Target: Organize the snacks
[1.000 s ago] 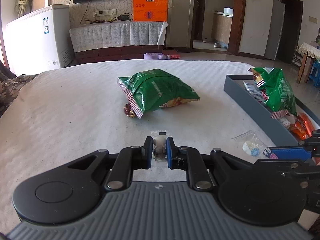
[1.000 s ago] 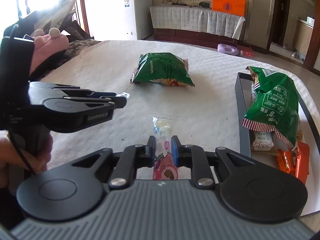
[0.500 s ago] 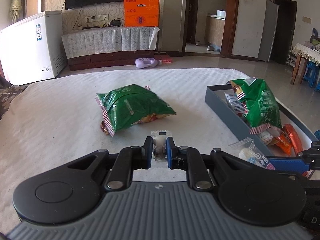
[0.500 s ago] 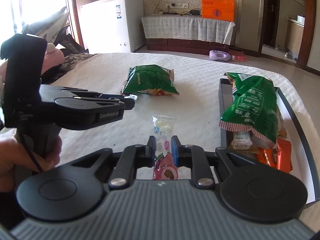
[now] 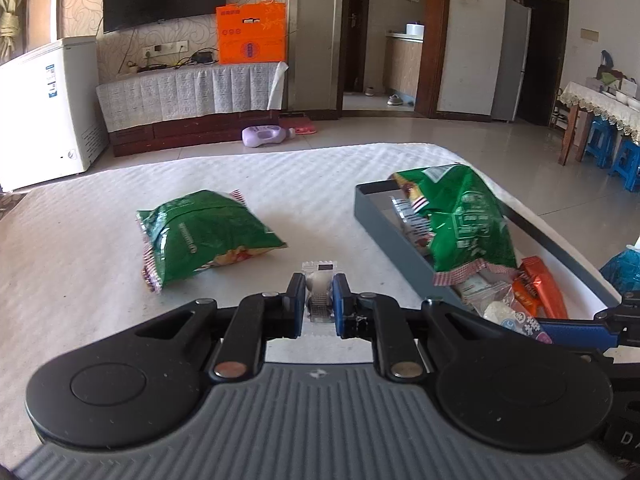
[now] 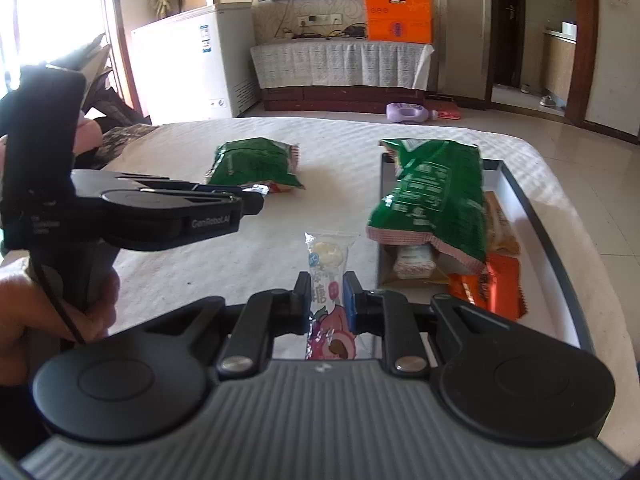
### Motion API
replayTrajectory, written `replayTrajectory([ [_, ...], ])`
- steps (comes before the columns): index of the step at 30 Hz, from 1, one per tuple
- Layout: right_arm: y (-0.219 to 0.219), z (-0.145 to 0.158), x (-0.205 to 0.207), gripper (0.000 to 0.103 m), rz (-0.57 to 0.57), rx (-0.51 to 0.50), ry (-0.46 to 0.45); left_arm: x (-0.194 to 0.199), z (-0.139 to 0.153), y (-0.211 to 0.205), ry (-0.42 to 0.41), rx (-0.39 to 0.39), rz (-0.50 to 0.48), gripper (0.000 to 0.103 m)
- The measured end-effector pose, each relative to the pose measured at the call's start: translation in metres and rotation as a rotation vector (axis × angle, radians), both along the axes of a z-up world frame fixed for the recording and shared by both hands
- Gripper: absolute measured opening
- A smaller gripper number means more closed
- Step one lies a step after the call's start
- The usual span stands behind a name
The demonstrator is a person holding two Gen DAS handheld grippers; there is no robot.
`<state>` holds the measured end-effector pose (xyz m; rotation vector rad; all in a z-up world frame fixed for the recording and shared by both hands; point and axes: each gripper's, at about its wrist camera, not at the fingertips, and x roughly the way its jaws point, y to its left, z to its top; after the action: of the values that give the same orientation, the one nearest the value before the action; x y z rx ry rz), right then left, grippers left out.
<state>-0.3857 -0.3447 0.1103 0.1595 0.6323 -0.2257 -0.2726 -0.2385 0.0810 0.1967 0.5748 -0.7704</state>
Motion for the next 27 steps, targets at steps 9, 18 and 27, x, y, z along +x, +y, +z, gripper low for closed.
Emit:
replayTrajectory([
  [9, -0.028, -0.004, -0.023, 0.020, -0.077, 0.013, 0.000, -0.013, -0.005, -0.027, 0.009, -0.005, -0.049, 0.017],
  [18, -0.046, -0.005, -0.033, 0.020, -0.119, 0.029, -0.003, -0.023, -0.008, -0.044, 0.016, -0.009, -0.079, 0.017],
  [27, -0.056, -0.006, -0.038, 0.020, -0.136, 0.036, -0.008, -0.030, -0.009, -0.058, 0.022, -0.022, -0.109, 0.017],
])
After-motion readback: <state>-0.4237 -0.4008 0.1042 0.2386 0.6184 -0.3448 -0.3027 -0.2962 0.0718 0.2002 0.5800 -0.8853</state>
